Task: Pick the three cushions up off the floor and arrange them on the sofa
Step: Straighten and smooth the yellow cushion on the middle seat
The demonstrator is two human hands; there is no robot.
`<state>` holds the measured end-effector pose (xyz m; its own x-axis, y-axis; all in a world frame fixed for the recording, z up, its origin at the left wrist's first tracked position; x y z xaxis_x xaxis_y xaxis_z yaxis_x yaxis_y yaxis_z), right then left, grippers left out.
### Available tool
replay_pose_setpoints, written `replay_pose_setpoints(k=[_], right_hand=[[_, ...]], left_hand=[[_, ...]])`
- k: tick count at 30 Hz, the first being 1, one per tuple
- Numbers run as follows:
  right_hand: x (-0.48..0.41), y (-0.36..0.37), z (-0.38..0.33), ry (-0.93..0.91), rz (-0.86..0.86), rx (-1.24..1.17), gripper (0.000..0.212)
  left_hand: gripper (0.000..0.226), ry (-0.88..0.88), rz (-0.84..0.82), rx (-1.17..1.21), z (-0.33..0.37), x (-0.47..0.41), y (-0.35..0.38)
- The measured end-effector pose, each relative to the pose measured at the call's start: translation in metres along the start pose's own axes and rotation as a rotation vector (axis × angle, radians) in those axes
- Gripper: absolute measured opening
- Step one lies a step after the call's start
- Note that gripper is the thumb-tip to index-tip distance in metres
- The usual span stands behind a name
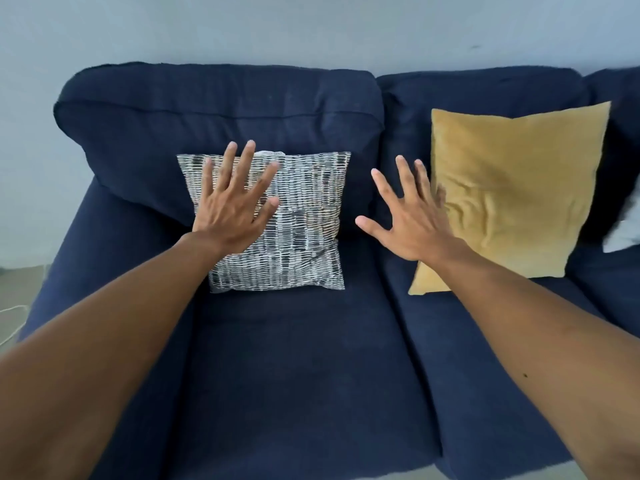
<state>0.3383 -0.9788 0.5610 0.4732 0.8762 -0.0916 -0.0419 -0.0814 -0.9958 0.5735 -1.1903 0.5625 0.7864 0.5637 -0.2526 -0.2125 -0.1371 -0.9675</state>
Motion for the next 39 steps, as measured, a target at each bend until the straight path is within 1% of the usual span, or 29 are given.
replay_pose_setpoints(k=[6,10,14,17,26,31,39], right_hand=[[0.029,-0.002,0.069,0.051,-0.021,0.026,0.095],[0.053,-0.003,0.119,0.083,-0.036,-0.005,0.093],[0.08,-0.006,0.183,0.112,-0.064,0.009,0.093],[0.102,-0.008,0.231,0.132,-0.074,0.026,0.092],[0.141,-0.018,0.351,0.136,-0.08,0.054,0.093],[0.143,-0.019,0.393,0.137,-0.068,0.044,0.095],[0.118,-0.013,0.443,0.106,-0.043,0.029,0.098]], left_hand=[[0.065,0.024,-0.028,0.032,0.077,-0.017,0.004],[0.067,0.06,-0.061,0.041,0.137,-0.025,0.015],[0.072,0.104,-0.091,0.039,0.201,-0.035,0.023],[0.074,0.093,-0.123,0.057,0.249,-0.042,0.026],[0.074,0.141,-0.09,0.093,0.38,-0.07,0.033],[0.074,0.157,-0.089,0.089,0.421,-0.088,0.04],[0.077,0.107,-0.089,0.082,0.448,-0.131,0.057]])
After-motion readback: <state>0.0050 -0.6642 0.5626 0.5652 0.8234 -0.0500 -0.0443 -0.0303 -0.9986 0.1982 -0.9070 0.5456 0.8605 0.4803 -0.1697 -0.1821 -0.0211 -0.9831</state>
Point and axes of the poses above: each hand's wrist, its own x-axis away from the middle knuckle, its own y-axis out of the palm, z = x × y, the point moved 2 cm from there along -x, towards the middle knuckle, and after that the axes turned 2 degrees about -y, right-handed, at the moved point
